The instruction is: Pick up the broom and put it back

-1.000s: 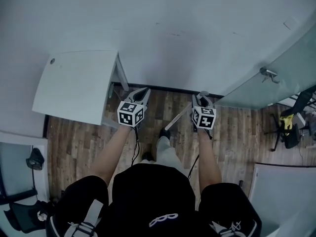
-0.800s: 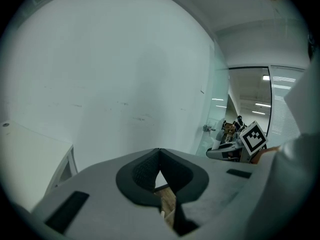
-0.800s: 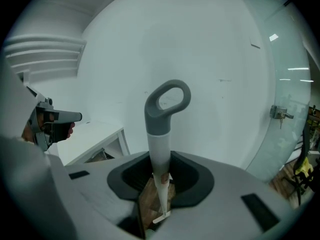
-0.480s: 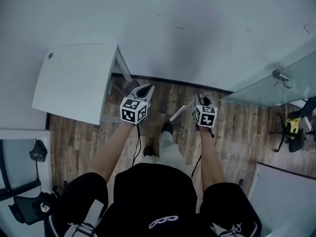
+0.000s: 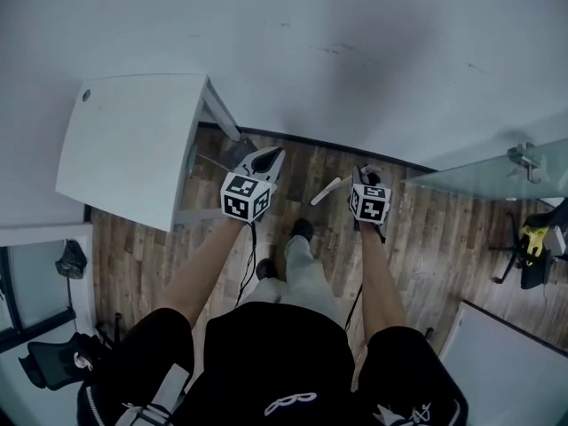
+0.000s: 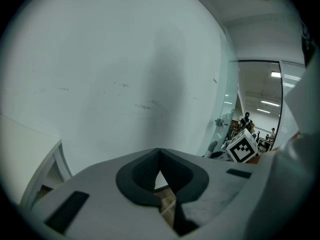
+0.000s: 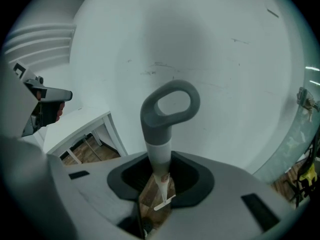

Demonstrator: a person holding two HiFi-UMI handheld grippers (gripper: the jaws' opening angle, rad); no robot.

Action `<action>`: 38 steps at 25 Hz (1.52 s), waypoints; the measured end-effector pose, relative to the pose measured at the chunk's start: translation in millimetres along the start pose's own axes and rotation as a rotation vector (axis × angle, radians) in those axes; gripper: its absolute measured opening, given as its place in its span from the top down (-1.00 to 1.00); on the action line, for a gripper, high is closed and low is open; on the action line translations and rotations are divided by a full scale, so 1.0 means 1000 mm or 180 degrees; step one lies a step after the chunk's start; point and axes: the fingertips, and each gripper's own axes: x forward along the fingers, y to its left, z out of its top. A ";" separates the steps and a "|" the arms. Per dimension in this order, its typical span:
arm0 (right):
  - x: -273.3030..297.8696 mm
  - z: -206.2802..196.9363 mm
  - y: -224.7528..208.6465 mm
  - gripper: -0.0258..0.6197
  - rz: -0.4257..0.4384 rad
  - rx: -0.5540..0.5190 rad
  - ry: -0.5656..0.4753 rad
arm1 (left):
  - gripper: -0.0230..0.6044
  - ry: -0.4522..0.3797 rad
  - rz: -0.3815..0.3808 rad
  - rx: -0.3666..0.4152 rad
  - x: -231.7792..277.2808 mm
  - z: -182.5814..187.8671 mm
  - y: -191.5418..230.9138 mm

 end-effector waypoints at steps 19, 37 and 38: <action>0.145 0.081 -0.044 0.56 0.0173 0.0000 -0.0017 | 0.86 -0.0021 0.0273 -0.0133 0.096 0.035 0.049; 0.218 0.120 -0.059 0.55 0.0200 -0.0074 0.0103 | 0.86 0.0027 0.0454 -0.0233 0.129 0.049 0.093; 0.220 0.122 -0.059 0.55 0.0190 -0.0074 0.0102 | 0.86 0.0025 0.0469 -0.0238 0.128 0.049 0.096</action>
